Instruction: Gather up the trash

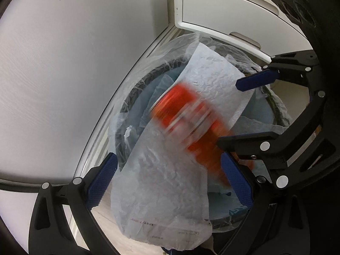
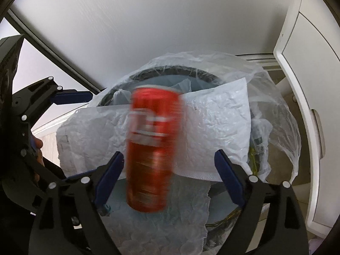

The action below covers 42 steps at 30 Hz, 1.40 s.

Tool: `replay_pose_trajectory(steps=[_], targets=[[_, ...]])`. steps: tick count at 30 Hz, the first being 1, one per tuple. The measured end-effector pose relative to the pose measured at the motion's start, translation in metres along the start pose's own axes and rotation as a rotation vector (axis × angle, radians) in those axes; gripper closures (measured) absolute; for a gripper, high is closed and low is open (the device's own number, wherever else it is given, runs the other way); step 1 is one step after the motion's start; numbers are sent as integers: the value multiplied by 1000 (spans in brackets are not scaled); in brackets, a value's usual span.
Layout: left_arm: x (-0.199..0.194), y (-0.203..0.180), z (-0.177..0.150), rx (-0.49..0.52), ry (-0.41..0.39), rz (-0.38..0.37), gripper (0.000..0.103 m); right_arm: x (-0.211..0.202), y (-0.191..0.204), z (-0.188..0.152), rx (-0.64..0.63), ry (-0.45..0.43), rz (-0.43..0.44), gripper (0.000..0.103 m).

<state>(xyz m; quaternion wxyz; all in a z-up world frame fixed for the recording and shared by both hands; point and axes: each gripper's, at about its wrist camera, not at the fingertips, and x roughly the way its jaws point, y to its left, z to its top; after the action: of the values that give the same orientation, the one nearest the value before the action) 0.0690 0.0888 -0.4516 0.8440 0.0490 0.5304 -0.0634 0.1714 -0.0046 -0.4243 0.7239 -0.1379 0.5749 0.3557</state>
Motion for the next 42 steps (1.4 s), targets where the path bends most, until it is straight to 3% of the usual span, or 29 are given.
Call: replay_pose_trajectory(steps=[3, 6, 17, 21, 26, 31, 42], targets=[[0, -2, 3, -4, -6, -12, 8, -8, 2, 2, -11, -18, -10, 19], [-1, -2, 7, -27, -13, -34, 8, -23, 7, 0, -10, -49, -11, 10], [-1, -3, 12, -132, 23, -118, 8, -63, -13, -17, 9, -170, -55, 7], [-5, -14, 13, -110, 5, -79, 6, -68, -14, -16, 12, -181, -74, 7], [-6, -13, 17, -148, -4, -95, 6, -71, -13, -15, 12, -207, -89, 7], [-14, -13, 22, -156, -63, -62, 6, -73, -16, -15, 21, -222, -101, 7], [-13, -7, 23, -144, -39, -24, 6, -90, -29, -21, 71, -251, -115, 7]])
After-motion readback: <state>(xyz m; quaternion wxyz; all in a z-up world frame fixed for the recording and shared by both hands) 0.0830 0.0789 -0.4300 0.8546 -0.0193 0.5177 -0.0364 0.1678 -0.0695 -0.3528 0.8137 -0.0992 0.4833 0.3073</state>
